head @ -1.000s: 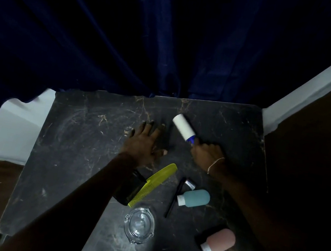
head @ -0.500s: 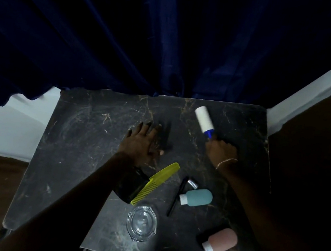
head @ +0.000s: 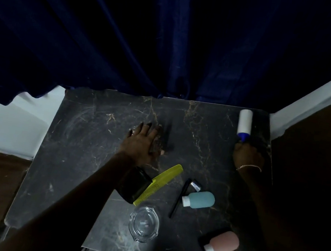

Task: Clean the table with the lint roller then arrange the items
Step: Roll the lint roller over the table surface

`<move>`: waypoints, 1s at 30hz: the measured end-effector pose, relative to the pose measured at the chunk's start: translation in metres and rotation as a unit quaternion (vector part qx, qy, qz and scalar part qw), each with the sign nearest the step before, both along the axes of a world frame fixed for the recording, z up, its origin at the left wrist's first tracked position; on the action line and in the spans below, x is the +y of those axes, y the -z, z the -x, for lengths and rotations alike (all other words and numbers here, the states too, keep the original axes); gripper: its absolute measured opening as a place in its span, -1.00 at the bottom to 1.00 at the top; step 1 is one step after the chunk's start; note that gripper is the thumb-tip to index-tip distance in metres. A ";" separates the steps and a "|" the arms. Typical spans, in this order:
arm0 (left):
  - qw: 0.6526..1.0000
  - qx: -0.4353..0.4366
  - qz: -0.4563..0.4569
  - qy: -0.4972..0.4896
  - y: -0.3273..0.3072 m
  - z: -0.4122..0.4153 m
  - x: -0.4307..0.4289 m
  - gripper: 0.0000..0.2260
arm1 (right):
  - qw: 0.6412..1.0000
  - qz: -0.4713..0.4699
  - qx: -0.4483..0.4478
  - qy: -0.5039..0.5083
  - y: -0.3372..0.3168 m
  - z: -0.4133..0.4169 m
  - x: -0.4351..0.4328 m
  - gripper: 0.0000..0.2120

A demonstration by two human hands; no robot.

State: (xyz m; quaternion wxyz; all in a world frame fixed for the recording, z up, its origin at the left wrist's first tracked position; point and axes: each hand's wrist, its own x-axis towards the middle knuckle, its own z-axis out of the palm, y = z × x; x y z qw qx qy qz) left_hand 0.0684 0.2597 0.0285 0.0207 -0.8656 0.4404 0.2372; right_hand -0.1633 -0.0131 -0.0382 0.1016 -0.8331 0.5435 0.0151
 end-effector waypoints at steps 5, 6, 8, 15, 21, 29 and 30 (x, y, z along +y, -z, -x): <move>1.000 -0.005 0.011 0.000 0.000 0.000 0.004 -0.10 | 0.977 0.025 0.077 -0.195 -0.003 -0.036 0.037 -0.64; 1.000 -0.005 0.013 -0.001 0.000 0.001 0.006 -0.10 | 0.967 0.026 0.088 -0.238 -0.004 -0.042 0.046 -0.64; 1.000 -0.009 0.016 -0.003 0.000 0.001 0.009 -0.11 | 0.941 0.028 0.130 -0.311 -0.009 -0.050 0.066 -0.67; 0.999 -0.018 0.030 -0.020 0.002 0.004 0.015 -0.13 | 0.841 0.169 0.114 -0.501 -0.005 -0.058 0.104 -0.62; 1.000 -0.014 0.012 -0.024 0.000 -0.001 0.014 -0.09 | 0.945 0.036 0.109 -0.306 -0.021 -0.059 0.087 -0.70; 0.999 -0.026 0.024 -0.014 -0.005 -0.002 0.007 -0.10 | 0.999 -0.035 -0.018 0.038 -0.010 -0.010 0.023 -0.61; 0.999 -0.033 0.028 -0.012 -0.005 -0.001 0.006 -0.11 | 0.998 -0.030 -0.024 0.057 -0.008 -0.003 0.017 -0.61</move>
